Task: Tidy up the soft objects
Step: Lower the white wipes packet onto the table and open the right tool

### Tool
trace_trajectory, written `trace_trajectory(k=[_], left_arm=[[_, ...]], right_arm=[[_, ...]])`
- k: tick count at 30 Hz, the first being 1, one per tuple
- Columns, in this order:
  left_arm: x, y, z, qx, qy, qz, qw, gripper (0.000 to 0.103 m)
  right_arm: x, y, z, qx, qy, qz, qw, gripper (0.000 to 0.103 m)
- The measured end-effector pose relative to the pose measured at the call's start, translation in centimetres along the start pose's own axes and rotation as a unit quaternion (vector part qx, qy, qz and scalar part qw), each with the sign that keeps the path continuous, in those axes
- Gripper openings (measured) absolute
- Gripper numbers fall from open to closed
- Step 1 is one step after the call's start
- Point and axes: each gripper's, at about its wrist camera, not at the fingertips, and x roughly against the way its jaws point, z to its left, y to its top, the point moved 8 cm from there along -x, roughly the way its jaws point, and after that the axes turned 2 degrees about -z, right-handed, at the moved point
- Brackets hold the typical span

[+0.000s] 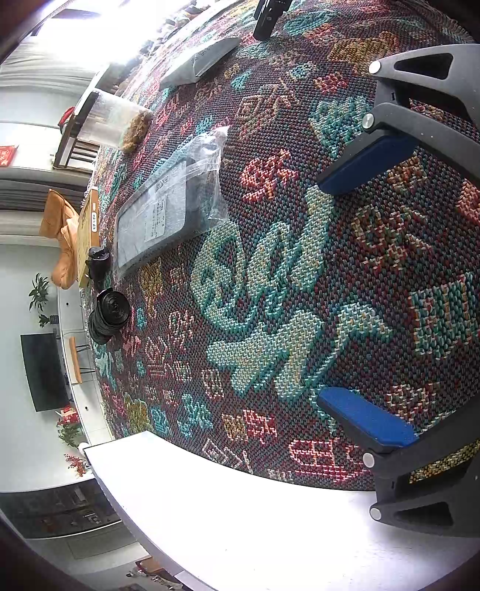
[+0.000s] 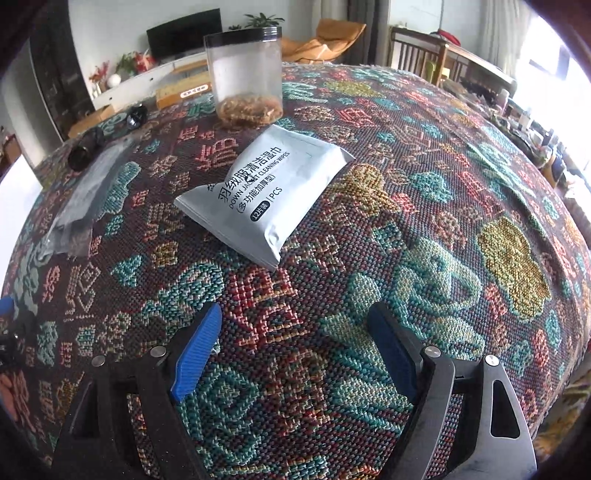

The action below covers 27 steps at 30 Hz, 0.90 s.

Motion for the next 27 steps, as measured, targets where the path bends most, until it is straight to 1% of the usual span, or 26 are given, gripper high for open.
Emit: trace_trajectory(k=[10,22,23,24,25,26,27], left_arm=[[0.0,0.0,0.0,0.000,0.000,0.000,1.0000,0.103],[-0.1,0.1,-0.1,0.002,0.001,0.000,1.0000,0.103],[-0.1,0.1,-0.1,0.005,0.003,0.002,1.0000,0.103],[-0.2,0.3,-0.1,0.014,0.006,0.012,0.9998,0.103],[-0.3,0.7,-0.2,0.026,0.004,0.026,0.9993,0.103],[-0.3,1.6,-0.5,0.039,-0.014,0.032,0.9986,0.102],[0.0,2.9,-0.9,0.052,-0.038,0.026,0.9976,0.102]], right_arm=[[-0.3,0.3,0.1,0.008,-0.001,-0.002,1.000,0.091],[-0.2,0.2,0.2,0.008,0.000,-0.003,1.000,0.091],[-0.2,0.2,0.1,0.008,0.000,-0.003,1.000,0.091],[-0.2,0.2,0.1,0.008,0.000,-0.003,1.000,0.091],[-0.2,0.2,0.1,0.008,0.000,-0.003,1.000,0.091],[-0.2,0.2,0.1,0.008,0.000,-0.003,1.000,0.091],[-0.2,0.2,0.2,0.008,0.000,-0.004,1.000,0.091]])
